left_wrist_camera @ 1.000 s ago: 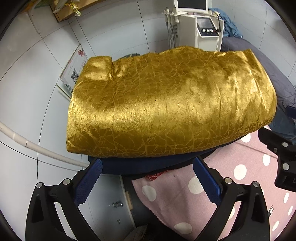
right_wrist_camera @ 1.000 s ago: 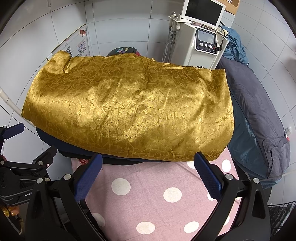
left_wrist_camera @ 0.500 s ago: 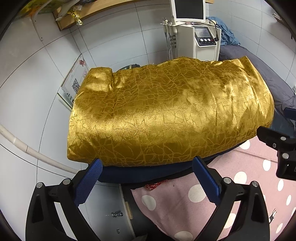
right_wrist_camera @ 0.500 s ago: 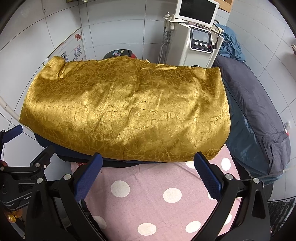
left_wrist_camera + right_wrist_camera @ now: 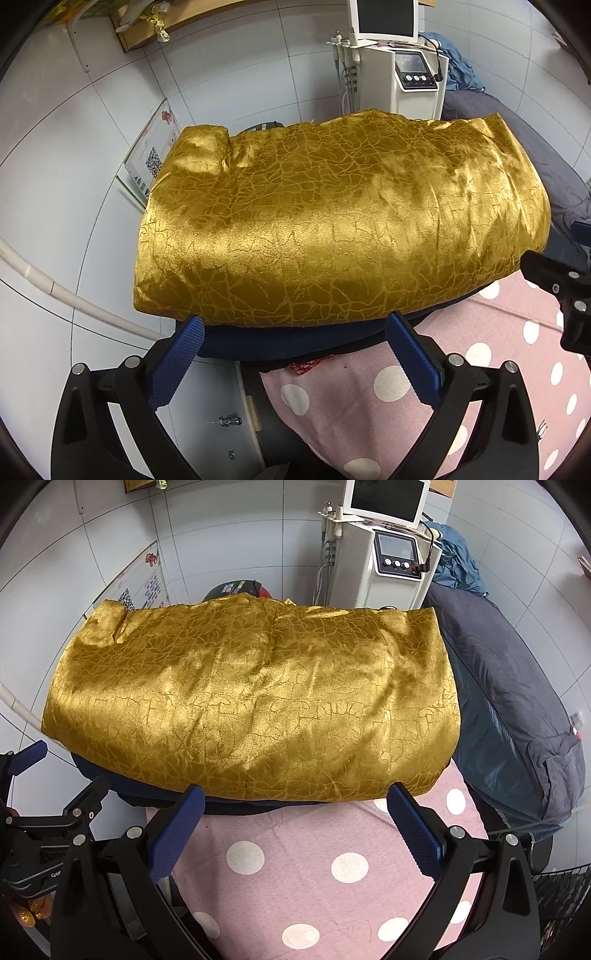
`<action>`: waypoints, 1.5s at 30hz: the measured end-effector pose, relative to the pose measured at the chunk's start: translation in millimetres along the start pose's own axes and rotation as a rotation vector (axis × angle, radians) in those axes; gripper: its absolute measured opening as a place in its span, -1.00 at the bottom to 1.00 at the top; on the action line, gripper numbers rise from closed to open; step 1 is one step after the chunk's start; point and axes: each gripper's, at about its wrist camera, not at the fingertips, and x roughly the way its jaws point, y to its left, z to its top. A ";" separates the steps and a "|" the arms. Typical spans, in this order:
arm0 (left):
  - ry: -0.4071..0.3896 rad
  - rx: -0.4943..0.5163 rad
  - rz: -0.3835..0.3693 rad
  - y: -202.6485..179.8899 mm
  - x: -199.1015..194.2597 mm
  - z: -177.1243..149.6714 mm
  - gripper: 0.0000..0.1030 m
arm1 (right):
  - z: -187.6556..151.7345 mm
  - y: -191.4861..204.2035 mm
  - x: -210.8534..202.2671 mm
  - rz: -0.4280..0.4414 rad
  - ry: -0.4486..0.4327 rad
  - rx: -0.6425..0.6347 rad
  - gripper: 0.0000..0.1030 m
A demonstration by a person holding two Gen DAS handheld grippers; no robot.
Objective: Fold large clothes
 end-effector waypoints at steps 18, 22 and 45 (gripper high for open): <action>0.050 0.000 0.024 6.0 4.7 -2.3 0.88 | 0.3 4.3 -3.9 0.010 -0.010 0.000 0.89; 0.045 0.002 0.030 5.8 3.3 -2.4 0.88 | -0.1 4.9 -3.5 0.009 -0.008 -0.003 0.89; 0.038 0.008 0.043 5.8 3.2 -4.5 0.88 | -2.3 10.5 -3.4 0.008 -0.005 -0.019 0.89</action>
